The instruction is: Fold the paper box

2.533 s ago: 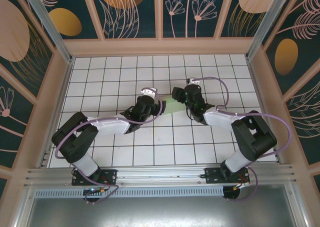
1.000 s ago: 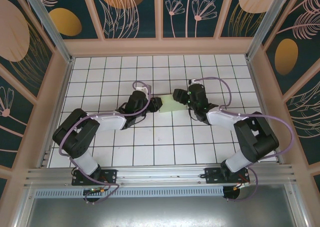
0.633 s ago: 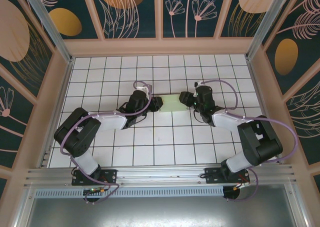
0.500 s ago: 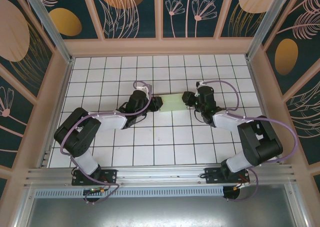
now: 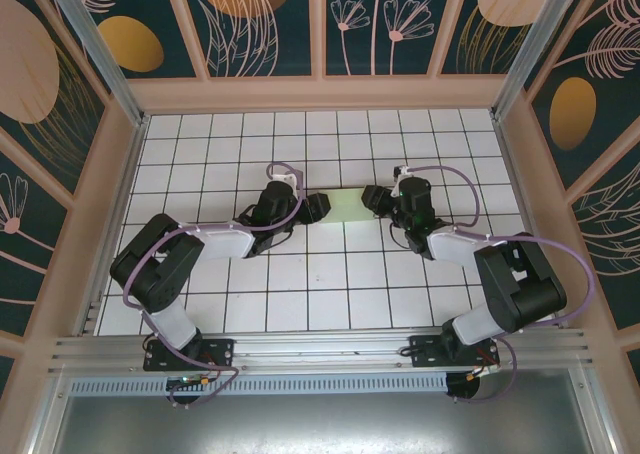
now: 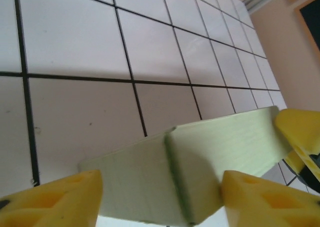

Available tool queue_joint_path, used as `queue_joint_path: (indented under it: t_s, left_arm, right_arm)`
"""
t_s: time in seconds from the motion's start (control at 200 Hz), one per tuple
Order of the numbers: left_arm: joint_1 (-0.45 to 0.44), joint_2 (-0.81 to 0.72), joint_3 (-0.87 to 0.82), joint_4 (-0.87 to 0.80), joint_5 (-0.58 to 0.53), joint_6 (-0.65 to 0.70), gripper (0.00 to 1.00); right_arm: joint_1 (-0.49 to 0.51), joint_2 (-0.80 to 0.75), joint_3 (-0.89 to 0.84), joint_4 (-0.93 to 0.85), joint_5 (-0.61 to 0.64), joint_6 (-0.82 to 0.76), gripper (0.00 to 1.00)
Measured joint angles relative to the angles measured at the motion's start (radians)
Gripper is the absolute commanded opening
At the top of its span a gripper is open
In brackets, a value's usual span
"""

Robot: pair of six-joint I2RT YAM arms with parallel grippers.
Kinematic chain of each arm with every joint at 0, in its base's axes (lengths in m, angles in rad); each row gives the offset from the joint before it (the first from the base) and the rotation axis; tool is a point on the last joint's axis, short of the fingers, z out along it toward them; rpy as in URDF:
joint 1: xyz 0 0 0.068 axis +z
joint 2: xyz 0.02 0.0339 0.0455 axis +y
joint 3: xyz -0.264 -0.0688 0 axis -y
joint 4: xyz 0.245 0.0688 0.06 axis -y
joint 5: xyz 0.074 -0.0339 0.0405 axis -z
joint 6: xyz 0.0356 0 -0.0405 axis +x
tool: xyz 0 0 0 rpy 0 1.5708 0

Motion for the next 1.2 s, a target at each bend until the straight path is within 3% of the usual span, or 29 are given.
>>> queue_joint_path:
  t_s: [0.11, 0.195, 0.49, 0.706, 0.781, 0.866, 0.941, 1.016, 1.111, 1.196]
  left_arm:
    - [0.002, 0.0, 0.004, -0.019, 0.002, 0.001, 0.82]
    - [0.006, -0.001, 0.005, -0.023, 0.024, -0.012, 0.81]
    - [0.029, -0.01, 0.0, -0.003, 0.09, -0.079, 0.33]
    - [0.042, -0.017, -0.009, 0.015, 0.098, -0.098, 0.19]
    - [0.042, -0.018, -0.009, 0.015, 0.097, -0.098, 0.28]
    - [0.042, -0.018, -0.009, 0.013, 0.093, -0.081, 0.66]
    - [0.042, -0.021, -0.008, -0.019, 0.078, -0.051, 0.83]
    - [0.042, -0.03, -0.004, -0.065, 0.051, 0.005, 0.91]
    - [0.042, -0.056, 0.031, -0.137, -0.002, 0.091, 0.99]
    - [0.042, -0.09, 0.073, -0.169, -0.039, 0.189, 0.93]
  right_arm:
    - [-0.003, 0.011, -0.014, 0.05, 0.005, 0.005, 0.26]
    - [-0.004, 0.018, -0.018, 0.08, 0.008, 0.011, 0.22]
    - [-0.003, 0.019, -0.02, 0.093, 0.008, 0.004, 0.19]
    - [-0.003, 0.019, -0.02, 0.093, 0.007, 0.005, 0.18]
    - [-0.003, 0.018, -0.02, 0.093, 0.007, 0.004, 0.22]
    - [-0.003, 0.011, -0.02, 0.084, 0.006, -0.002, 0.36]
    - [-0.003, 0.003, -0.02, 0.056, 0.001, -0.007, 0.52]
    - [-0.003, -0.009, -0.02, 0.029, 0.0, -0.011, 0.69]
    - [-0.011, -0.04, -0.021, 0.013, -0.003, -0.024, 0.82]
    - [-0.029, -0.084, -0.027, 0.01, 0.003, -0.042, 0.85]
